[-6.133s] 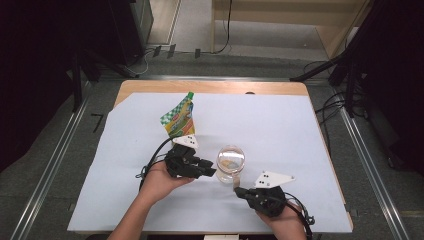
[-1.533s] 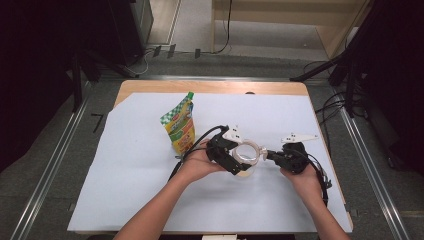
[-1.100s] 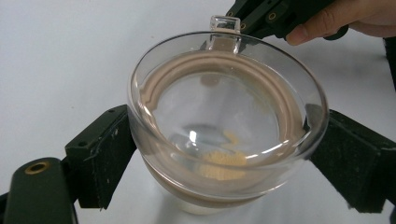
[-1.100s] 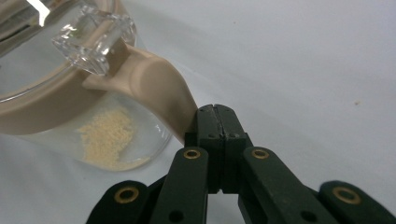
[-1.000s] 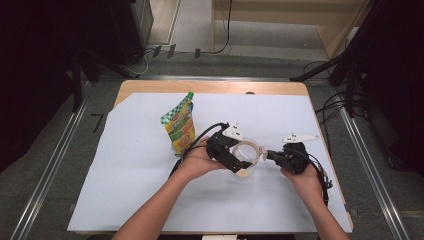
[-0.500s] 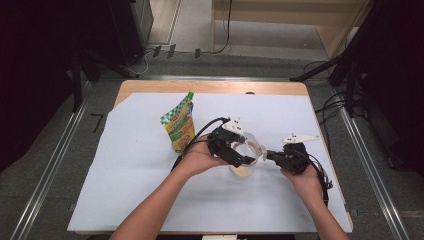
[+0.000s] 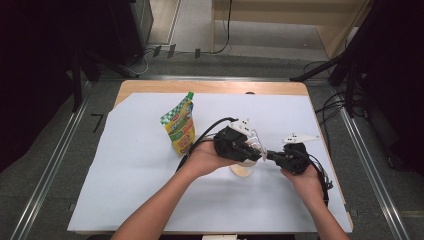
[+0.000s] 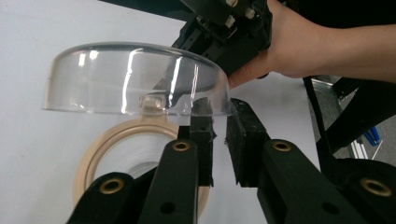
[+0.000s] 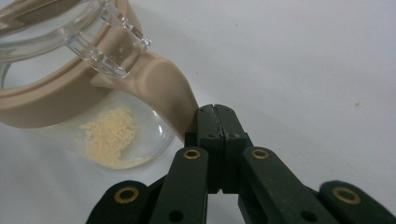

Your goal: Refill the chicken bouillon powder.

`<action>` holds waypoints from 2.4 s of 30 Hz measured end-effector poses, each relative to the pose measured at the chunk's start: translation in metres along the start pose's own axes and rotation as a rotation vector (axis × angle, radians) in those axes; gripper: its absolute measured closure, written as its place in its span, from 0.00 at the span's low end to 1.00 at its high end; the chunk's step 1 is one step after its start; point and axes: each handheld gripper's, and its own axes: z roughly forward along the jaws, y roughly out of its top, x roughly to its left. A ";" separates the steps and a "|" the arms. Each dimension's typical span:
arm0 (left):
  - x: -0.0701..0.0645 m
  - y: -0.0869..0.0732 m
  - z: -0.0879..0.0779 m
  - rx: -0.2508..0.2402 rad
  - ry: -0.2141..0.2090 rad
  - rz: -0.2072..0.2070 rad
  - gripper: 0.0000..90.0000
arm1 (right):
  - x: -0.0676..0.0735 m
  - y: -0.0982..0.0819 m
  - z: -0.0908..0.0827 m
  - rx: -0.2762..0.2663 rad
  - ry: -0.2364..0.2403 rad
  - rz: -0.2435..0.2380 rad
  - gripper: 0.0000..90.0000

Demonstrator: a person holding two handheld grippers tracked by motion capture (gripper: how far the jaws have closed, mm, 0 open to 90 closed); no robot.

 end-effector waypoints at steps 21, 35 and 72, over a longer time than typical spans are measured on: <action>0.002 0.021 0.012 0.008 -0.017 -0.045 0.80 | -0.001 0.001 -0.005 -0.030 0.020 0.011 1.00; 0.002 0.012 -0.010 0.012 0.001 -0.074 0.75 | -0.004 -0.004 -0.028 -0.064 0.007 0.040 0.94; 0.010 -0.072 -0.080 -0.049 0.101 -0.239 0.51 | 0.061 -0.031 -0.026 -0.033 0.139 -0.092 0.59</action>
